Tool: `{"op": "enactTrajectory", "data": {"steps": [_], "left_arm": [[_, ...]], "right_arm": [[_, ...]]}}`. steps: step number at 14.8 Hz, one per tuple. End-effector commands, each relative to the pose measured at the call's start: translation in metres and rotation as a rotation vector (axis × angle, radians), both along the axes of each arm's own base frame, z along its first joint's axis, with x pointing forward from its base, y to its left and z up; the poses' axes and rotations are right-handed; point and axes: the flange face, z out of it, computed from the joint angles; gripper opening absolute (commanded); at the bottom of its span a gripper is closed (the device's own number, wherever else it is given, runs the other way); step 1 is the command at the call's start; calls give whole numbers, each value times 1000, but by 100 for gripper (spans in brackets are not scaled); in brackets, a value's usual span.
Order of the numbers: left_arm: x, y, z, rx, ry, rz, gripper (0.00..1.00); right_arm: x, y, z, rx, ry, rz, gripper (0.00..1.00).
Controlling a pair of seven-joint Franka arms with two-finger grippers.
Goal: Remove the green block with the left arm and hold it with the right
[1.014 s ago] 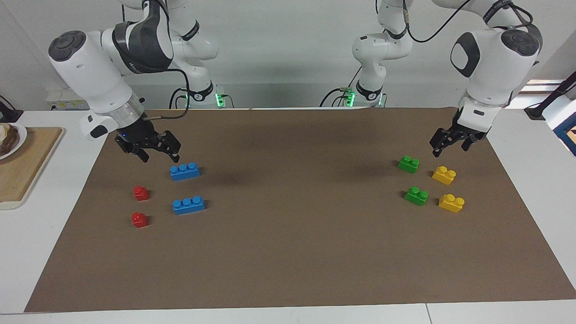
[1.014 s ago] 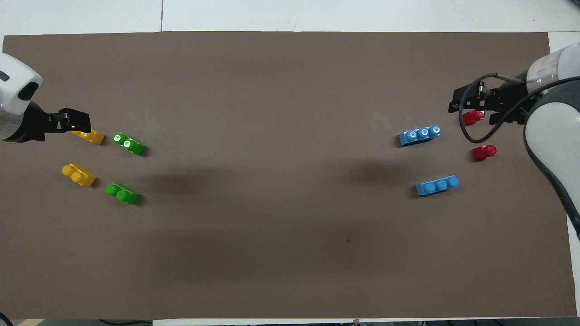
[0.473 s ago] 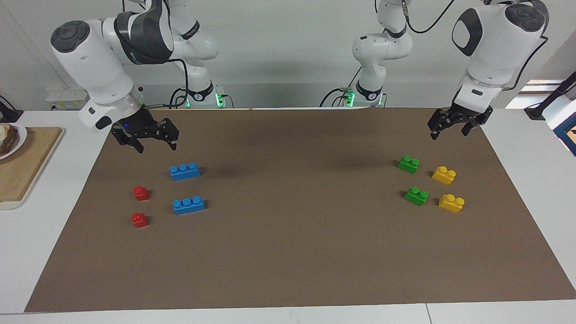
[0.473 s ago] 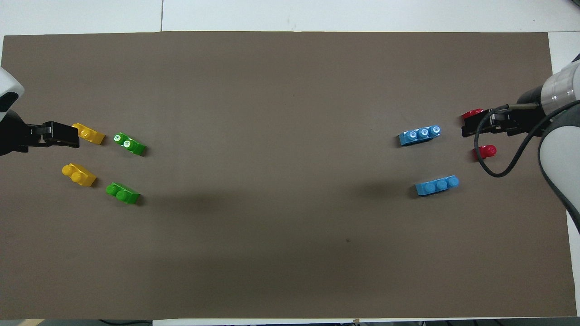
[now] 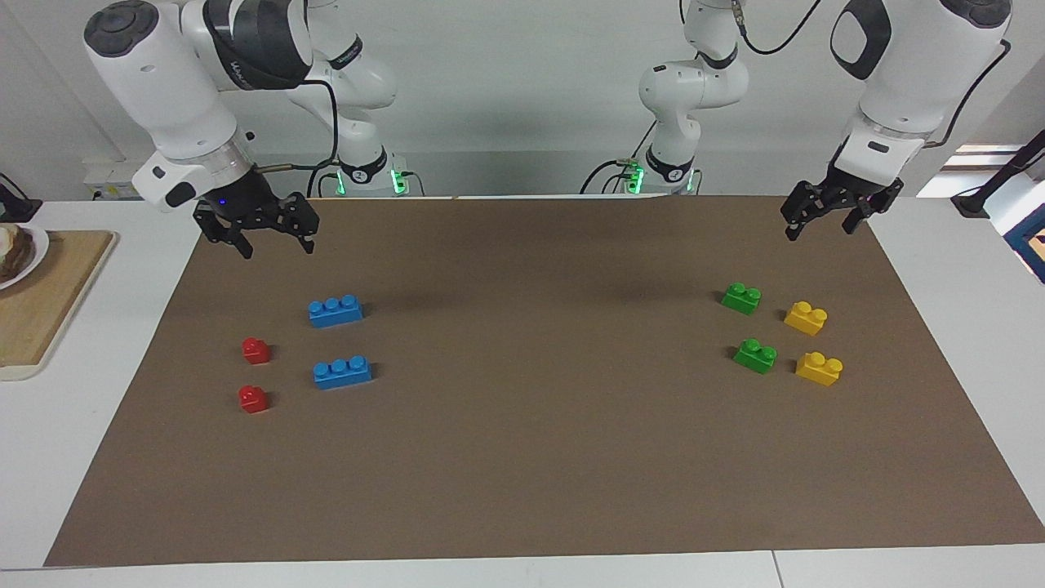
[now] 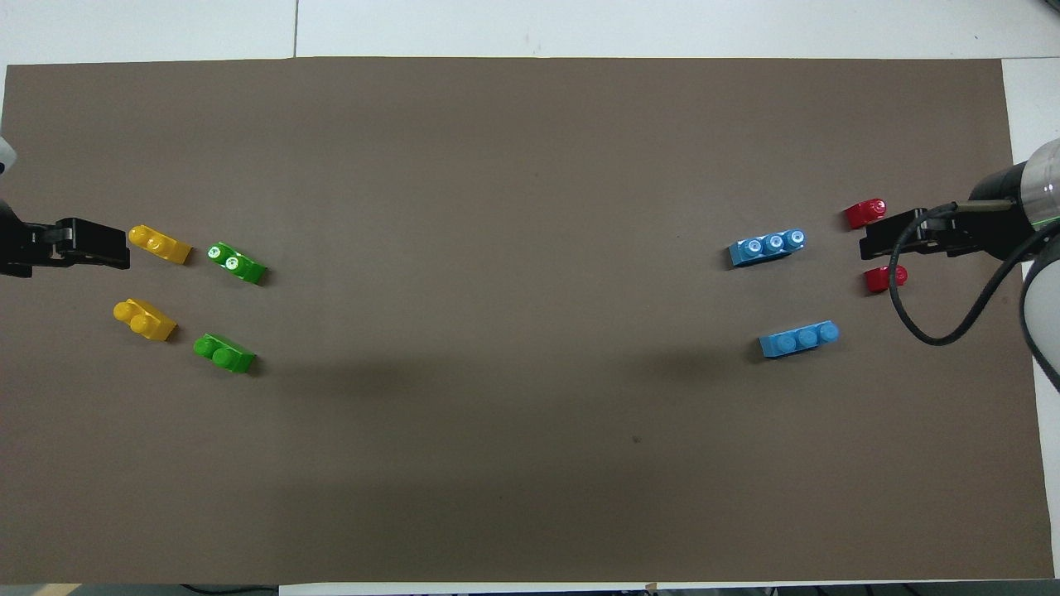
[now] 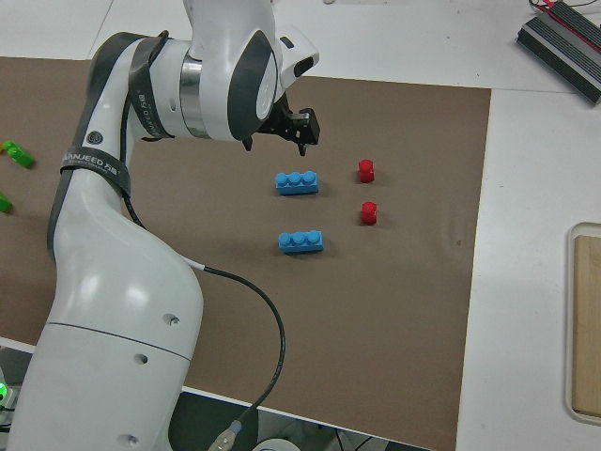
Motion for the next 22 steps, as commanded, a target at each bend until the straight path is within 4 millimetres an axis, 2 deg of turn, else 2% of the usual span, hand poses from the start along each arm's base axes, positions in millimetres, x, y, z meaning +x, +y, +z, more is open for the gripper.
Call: {"op": "enactTrajectory", "data": {"steps": [1,22], "left_arm": [[2,2,2,-31,6,5,100],[2,1,1,-35,0,27,100]], "right_arm": [[-2,-1,0,-29,11,30,100],[-3,-2,-2,-53,5,16,100]]}}
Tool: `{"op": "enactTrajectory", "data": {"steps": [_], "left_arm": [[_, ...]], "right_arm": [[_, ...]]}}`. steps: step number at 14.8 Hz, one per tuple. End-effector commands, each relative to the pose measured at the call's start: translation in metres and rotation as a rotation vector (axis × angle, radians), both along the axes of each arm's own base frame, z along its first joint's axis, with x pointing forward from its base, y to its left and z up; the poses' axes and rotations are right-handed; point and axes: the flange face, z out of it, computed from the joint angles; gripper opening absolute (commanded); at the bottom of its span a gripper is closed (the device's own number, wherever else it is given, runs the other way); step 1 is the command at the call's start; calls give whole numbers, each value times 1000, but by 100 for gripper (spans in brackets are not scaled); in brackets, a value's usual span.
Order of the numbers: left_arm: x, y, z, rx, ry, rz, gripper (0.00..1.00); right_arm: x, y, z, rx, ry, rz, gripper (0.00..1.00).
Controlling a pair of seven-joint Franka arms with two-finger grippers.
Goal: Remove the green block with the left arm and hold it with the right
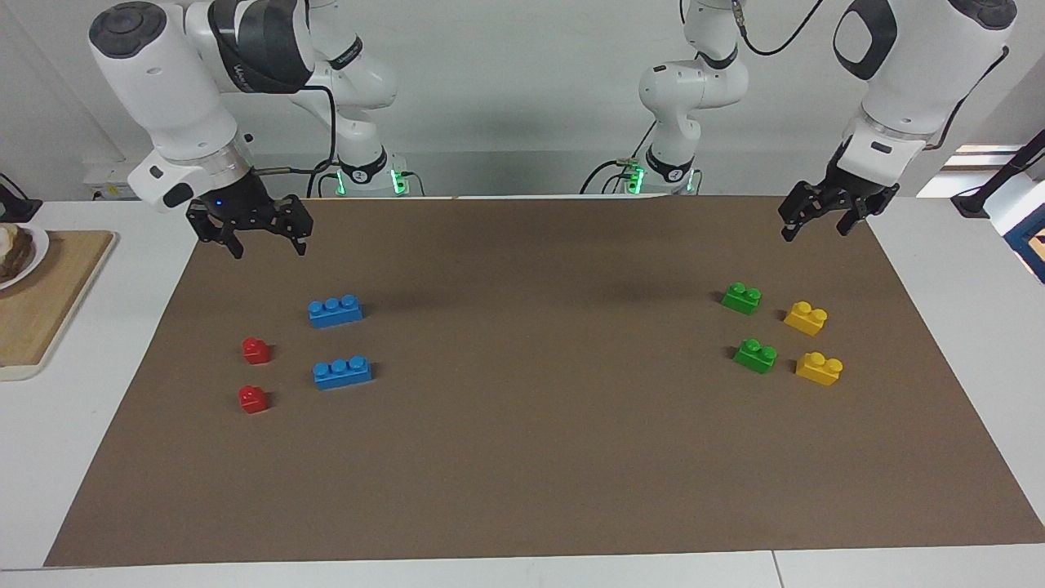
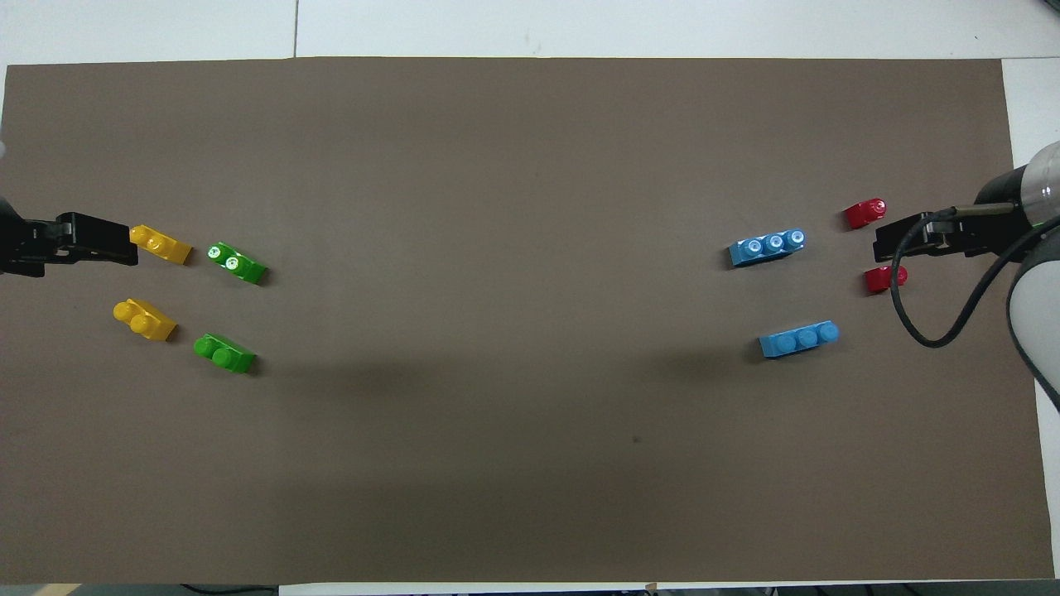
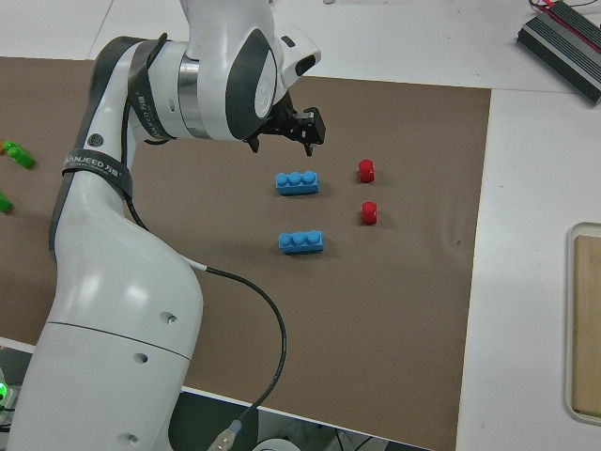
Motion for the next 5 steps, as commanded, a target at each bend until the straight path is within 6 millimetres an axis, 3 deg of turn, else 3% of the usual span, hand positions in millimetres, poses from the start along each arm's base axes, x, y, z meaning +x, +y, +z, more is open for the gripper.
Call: {"op": "enactTrajectory", "data": {"steps": [1,5], "left_arm": [[1,0,2,-17,-1,13,100],[1,-3,2,-17,0,9,100]], "right_arm": [[-2,1,-2,-16,5,7,100],[-2,1,-1,-10,2,3,100]]}}
